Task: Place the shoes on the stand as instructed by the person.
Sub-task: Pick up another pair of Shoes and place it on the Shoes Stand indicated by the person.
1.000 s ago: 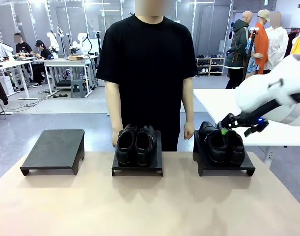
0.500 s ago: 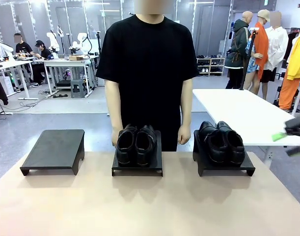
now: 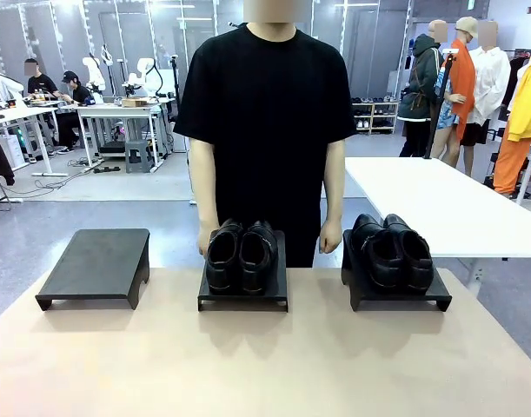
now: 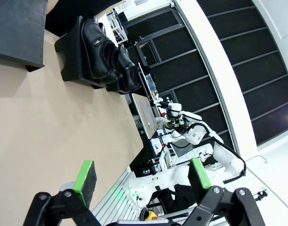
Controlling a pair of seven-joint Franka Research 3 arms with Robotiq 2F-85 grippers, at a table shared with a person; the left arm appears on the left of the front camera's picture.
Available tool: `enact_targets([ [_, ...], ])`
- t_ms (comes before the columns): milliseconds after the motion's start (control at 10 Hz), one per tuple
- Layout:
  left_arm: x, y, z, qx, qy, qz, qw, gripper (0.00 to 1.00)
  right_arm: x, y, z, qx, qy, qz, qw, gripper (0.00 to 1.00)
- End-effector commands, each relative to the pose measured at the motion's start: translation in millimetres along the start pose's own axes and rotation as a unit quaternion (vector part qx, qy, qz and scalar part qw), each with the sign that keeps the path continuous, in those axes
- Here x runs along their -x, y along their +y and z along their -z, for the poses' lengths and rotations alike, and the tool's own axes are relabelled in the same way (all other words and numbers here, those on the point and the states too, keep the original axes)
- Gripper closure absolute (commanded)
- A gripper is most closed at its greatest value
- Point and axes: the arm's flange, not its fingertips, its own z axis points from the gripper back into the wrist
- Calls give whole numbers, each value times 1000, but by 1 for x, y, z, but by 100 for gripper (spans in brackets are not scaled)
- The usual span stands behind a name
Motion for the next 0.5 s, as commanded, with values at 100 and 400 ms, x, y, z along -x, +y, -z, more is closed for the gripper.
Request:
enact_targets([
  [100, 1, -2, -2, 5, 6, 10, 1000, 0, -2, -27, 9, -38, -2, 8, 999, 3],
  [400, 1, -2, -2, 5, 6, 10, 1000, 0, 11, -26, 1, -32, -7, 18, 999, 3],
])
